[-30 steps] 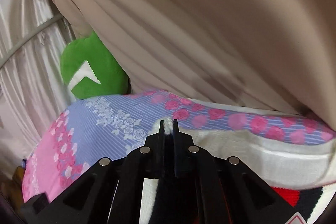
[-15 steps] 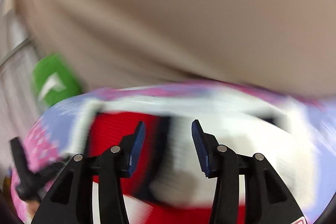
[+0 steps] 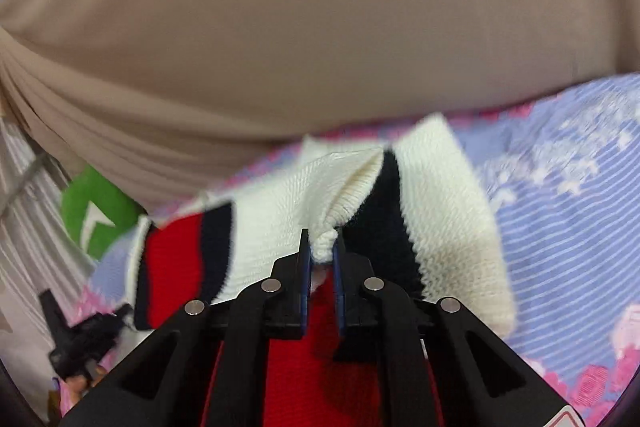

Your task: Fold small clothes

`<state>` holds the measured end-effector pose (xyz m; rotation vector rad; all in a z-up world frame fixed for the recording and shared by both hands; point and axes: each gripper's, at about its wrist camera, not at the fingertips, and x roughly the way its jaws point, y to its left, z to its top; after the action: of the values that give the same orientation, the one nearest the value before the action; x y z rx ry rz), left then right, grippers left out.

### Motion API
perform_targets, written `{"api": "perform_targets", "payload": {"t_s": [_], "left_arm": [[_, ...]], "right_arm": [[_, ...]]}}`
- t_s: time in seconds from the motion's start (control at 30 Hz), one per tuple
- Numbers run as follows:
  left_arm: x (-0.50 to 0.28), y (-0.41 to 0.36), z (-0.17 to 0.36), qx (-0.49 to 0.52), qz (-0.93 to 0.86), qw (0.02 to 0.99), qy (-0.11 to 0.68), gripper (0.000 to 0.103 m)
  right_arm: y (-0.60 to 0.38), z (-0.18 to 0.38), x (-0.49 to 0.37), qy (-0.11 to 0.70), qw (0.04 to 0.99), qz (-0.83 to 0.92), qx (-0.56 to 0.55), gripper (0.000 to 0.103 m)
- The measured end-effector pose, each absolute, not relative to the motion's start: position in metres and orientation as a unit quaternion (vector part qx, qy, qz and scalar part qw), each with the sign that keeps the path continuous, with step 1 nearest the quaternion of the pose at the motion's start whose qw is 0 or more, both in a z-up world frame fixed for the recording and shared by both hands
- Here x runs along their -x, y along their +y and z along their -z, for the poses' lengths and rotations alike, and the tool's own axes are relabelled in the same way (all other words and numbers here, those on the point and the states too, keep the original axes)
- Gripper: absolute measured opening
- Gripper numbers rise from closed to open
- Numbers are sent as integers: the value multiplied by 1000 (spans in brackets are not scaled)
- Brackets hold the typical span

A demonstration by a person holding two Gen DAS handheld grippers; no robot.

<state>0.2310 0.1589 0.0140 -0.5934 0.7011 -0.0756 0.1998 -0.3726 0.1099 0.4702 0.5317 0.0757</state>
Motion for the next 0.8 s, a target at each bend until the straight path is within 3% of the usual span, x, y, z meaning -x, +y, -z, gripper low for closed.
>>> {"api": "perform_targets", "payload": {"t_s": [0.13,0.3,0.4,0.6,0.67,0.7,0.77,0.8], "left_arm": [[-233,152,-16,264,33,899,348,14],[-233,152,-17,262,31,899,350,14],[-234,151,-18,255,27,901,350,14],[-236,152,-16,259,61,895,359,17],[-220,159,-20,242,79,895,365,26],[-208,164,-23,228,83,898,367,40],[-184,174,-29,207,93,901,369,57],[-167,182,-32,194,91,903,374,71]], "right_arm": [[-386,-64,-221,370,908,13,-196,9],[-389,-87,-190,312,927,-10,-210,9],[-392,-61,-209,365,908,1,-206,8],[-394,-91,-153,357,910,10,-211,19],[-392,-94,-113,360,911,13,-199,19],[-388,-94,-88,361,912,13,-193,20],[-386,-83,-45,367,909,7,-197,37],[-387,-77,-17,371,906,3,-203,40]]}}
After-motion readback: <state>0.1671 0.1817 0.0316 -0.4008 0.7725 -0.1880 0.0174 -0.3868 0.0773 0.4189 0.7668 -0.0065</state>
